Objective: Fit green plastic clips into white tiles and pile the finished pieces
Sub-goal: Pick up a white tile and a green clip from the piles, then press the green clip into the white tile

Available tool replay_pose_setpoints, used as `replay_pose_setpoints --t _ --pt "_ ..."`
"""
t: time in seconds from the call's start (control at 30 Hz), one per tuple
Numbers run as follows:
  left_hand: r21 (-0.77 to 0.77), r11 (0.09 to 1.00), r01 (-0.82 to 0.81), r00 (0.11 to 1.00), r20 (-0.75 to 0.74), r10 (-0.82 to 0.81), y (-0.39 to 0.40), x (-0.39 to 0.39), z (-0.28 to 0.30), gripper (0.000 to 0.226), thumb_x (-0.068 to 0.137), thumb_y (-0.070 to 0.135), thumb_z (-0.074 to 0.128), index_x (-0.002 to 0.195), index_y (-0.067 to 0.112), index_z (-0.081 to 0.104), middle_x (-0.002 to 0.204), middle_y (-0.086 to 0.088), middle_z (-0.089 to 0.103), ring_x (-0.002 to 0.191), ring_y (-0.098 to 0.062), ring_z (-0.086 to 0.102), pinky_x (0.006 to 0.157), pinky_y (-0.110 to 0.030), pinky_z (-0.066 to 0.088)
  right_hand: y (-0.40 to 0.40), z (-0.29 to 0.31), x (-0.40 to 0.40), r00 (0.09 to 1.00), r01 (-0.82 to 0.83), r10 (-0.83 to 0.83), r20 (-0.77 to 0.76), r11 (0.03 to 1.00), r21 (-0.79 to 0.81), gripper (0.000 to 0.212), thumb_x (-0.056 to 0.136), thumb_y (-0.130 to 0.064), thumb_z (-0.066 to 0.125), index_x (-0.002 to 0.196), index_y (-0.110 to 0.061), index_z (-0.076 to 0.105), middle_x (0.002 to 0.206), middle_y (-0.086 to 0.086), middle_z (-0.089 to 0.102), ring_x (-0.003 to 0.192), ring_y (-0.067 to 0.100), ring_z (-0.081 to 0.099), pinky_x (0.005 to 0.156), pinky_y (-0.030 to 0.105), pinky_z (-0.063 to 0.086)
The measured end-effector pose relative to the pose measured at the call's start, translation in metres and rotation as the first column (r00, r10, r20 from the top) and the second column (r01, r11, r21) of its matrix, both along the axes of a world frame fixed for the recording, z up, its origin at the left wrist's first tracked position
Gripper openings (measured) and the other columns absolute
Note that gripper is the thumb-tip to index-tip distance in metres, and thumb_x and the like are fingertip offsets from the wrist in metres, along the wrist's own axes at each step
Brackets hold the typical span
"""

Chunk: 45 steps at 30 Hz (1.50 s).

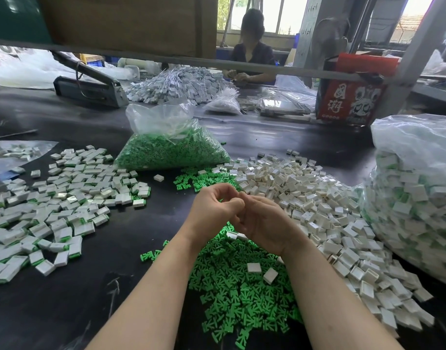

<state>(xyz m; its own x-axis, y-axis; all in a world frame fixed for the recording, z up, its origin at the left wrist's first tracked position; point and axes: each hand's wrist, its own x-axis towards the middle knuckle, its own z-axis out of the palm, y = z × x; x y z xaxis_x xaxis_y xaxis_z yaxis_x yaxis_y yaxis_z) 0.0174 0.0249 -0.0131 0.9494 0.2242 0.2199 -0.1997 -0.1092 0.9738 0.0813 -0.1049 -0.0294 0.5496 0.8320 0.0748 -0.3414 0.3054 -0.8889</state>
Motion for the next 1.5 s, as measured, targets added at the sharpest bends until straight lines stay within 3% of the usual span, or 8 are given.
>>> replay_pose_setpoints --t 0.17,0.37,0.47,0.67,0.83,1.1,1.33,1.5 --pt "0.024 0.999 -0.037 0.999 0.031 0.036 -0.004 0.0 -0.001 0.006 0.07 0.016 0.059 0.065 0.013 0.061 0.053 -0.002 0.057 0.043 -0.022 0.059 0.052 -0.044 0.056 0.0 0.001 0.0 1.0 -0.007 0.007 0.03 1.0 -0.007 0.044 0.078 -0.043 0.078 0.103 -0.007 0.071 0.083 0.007 0.059 0.071 0.013 0.055 0.063 0.023 0.04" --pt "-0.038 0.997 0.062 0.998 0.015 -0.062 0.003 -0.003 -0.001 0.01 0.078 0.016 0.056 0.075 0.02 0.064 0.054 0.003 0.059 0.051 -0.015 0.059 0.058 -0.028 0.053 -0.001 0.004 0.0 0.999 0.03 -0.029 0.025 0.999 -0.031 0.04 0.093 -0.038 0.056 0.107 -0.001 0.062 0.077 0.007 0.062 0.065 0.013 0.056 0.056 0.02 0.042" --pt "-0.009 1.0 0.02 1.0 0.022 -0.02 0.008 -0.002 -0.003 0.008 0.085 0.022 0.061 0.085 0.017 0.066 0.078 0.003 0.073 0.071 -0.013 0.066 0.07 -0.029 0.056 -0.002 0.008 0.003 0.985 0.15 -0.137 0.103 0.98 -0.127 0.041 0.091 -0.041 0.053 0.11 -0.004 0.061 0.072 0.007 0.058 0.059 0.013 0.051 0.05 0.019 0.04" --pt "0.011 1.0 0.01 1.0 0.014 -0.011 0.008 -0.002 -0.002 0.01 0.098 0.013 0.057 0.092 0.011 0.066 0.067 -0.005 0.061 0.057 -0.008 0.057 0.055 -0.017 0.048 -0.001 0.009 0.005 0.844 0.442 -0.345 0.411 0.881 -0.169 0.028 0.094 -0.035 0.054 0.099 -0.007 0.056 0.059 -0.005 0.052 0.053 0.009 0.043 0.051 0.023 0.035" --pt "-0.021 0.999 0.034 0.999 -0.03 -0.035 0.006 0.0 -0.004 0.014 0.103 0.011 0.049 0.098 0.011 0.062 0.069 -0.001 0.061 0.058 -0.007 0.055 0.056 -0.016 0.046 0.003 0.009 0.004 0.683 0.58 -0.337 0.648 0.79 -0.2 0.028 0.102 -0.029 0.047 0.089 -0.008 0.059 0.057 -0.006 0.047 0.051 0.009 0.04 0.05 0.028 0.035" --pt "0.006 0.991 0.135 0.981 -0.14 -0.132 0.012 0.0 -0.004 0.028 0.104 0.028 0.044 0.087 0.011 0.059 0.064 -0.001 0.065 0.057 -0.012 0.056 0.055 -0.021 0.045 0.005 0.01 0.002 0.66 0.59 -0.357 0.661 0.791 -0.162 0.027 0.103 -0.021 0.047 0.078 -0.012 0.054 0.055 -0.012 0.043 0.051 0.006 0.038 0.051 0.024 0.035" --pt "0.043 0.988 0.146 0.982 -0.125 -0.139 0.008 -0.004 -0.003 0.039 0.106 0.023 0.039 0.074 0.014 0.058 0.059 0.006 0.057 0.055 -0.008 0.048 0.053 -0.016 0.04 0.007 0.008 0.001 0.681 0.588 -0.319 0.659 0.774 -0.234 0.038 0.104 -0.024 0.043 0.076 -0.002 0.054 0.053 -0.008 0.044 0.047 0.006 0.039 0.049 0.024 0.035" --pt "-0.014 0.987 0.161 0.98 -0.116 -0.161 0.004 -0.006 -0.002 0.042 0.106 0.02 0.041 0.07 0.018 0.065 0.059 0.005 0.06 0.054 -0.005 0.051 0.051 -0.013 0.04 0.006 0.01 -0.001 0.635 0.635 -0.334 0.696 0.74 -0.224 0.043 0.104 -0.024 0.042 0.076 0.006 0.052 0.064 0.024 0.05 0.059 0.025 0.045 0.056 0.049 0.042"
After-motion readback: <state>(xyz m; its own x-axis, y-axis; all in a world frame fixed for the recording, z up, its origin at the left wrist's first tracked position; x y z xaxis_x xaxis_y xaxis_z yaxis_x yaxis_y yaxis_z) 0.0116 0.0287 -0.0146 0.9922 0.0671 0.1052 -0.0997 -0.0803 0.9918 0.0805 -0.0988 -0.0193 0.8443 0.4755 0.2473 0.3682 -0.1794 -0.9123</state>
